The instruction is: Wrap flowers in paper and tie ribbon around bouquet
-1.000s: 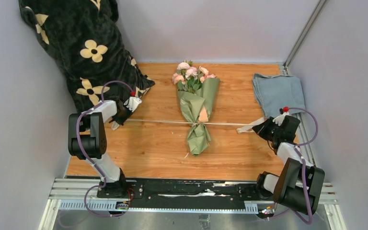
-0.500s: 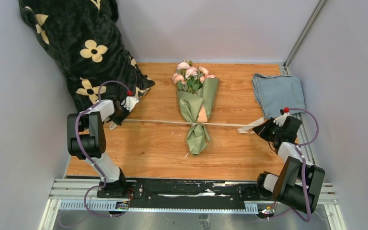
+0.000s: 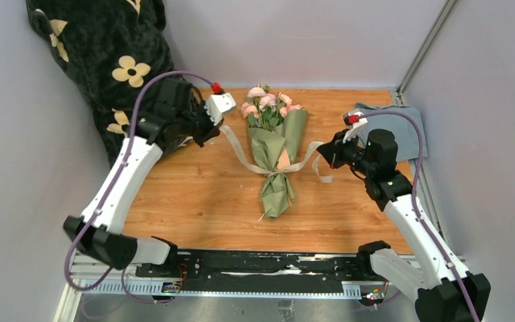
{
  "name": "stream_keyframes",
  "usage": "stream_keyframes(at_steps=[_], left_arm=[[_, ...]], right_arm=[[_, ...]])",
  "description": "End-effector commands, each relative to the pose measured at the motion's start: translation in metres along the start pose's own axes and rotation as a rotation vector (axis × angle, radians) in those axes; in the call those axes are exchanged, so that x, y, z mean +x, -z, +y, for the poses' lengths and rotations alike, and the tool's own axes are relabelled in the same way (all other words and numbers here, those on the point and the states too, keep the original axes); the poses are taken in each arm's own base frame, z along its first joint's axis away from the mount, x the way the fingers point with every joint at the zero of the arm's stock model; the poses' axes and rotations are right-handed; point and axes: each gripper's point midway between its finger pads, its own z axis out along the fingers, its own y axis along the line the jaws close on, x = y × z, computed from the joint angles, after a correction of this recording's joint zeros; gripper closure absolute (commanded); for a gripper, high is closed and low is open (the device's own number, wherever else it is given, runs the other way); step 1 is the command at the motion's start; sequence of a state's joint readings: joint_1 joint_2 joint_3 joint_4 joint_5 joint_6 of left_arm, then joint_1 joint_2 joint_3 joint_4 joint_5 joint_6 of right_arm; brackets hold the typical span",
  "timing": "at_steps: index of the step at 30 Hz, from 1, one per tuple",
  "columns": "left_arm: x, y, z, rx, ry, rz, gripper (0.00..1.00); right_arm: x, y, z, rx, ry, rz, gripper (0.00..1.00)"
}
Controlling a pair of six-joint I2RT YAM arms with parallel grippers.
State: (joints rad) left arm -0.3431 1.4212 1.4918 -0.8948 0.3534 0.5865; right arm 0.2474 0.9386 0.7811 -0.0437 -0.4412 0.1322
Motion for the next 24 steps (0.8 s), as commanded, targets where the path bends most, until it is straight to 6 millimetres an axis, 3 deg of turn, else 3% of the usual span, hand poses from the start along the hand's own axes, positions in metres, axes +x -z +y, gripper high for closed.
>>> stream_keyframes(at_steps=[1, 5, 8, 10, 12, 13, 15, 17, 19, 22, 24], left_arm=[[-0.014, 0.047, -0.02, 0.009, 0.088, -0.053, 1.0], [0.019, 0.054, 0.017, -0.211, 0.113, 0.054, 1.0], [0.066, 0.054, 0.06, -0.404, 0.159, 0.147, 1.0], [0.091, 0.043, 0.084, -0.503, 0.154, 0.215, 1.0], [0.103, 0.019, 0.104, -0.522, 0.135, 0.271, 1.0], [0.096, 0.015, 0.116, -0.543, 0.131, 0.258, 1.0], [0.088, -0.013, 0.147, -0.565, 0.139, 0.265, 1.0], [0.069, -0.025, 0.195, -0.677, 0.139, 0.267, 1.0], [0.07, -0.04, 0.23, -0.751, 0.137, 0.326, 1.0], [0.091, -0.061, 0.262, -0.8, 0.133, 0.409, 1.0], [0.117, -0.074, 0.28, -0.825, 0.146, 0.47, 1.0]], right_arm=[[0.005, 0.015, 0.01, -0.006, 0.037, -0.002, 1.0], [-0.014, 0.031, -0.004, 0.114, 0.059, -0.096, 1.0], [-0.032, 0.04, 0.019, 0.01, 0.079, -0.174, 1.0], [-0.025, 0.045, 0.044, -0.113, 0.072, -0.151, 1.0], [-0.005, 0.051, 0.064, -0.201, 0.046, -0.095, 1.0], [0.008, 0.053, 0.069, -0.226, 0.032, -0.06, 1.0], [0.022, 0.066, 0.077, -0.243, 0.01, -0.038, 1.0], [0.032, 0.077, 0.069, -0.175, -0.023, -0.038, 1.0], [0.037, 0.088, 0.058, -0.089, -0.042, -0.046, 1.0], [0.055, 0.097, 0.032, 0.069, -0.08, -0.027, 1.0], [0.066, 0.101, 0.024, 0.116, -0.125, -0.03, 1.0]])
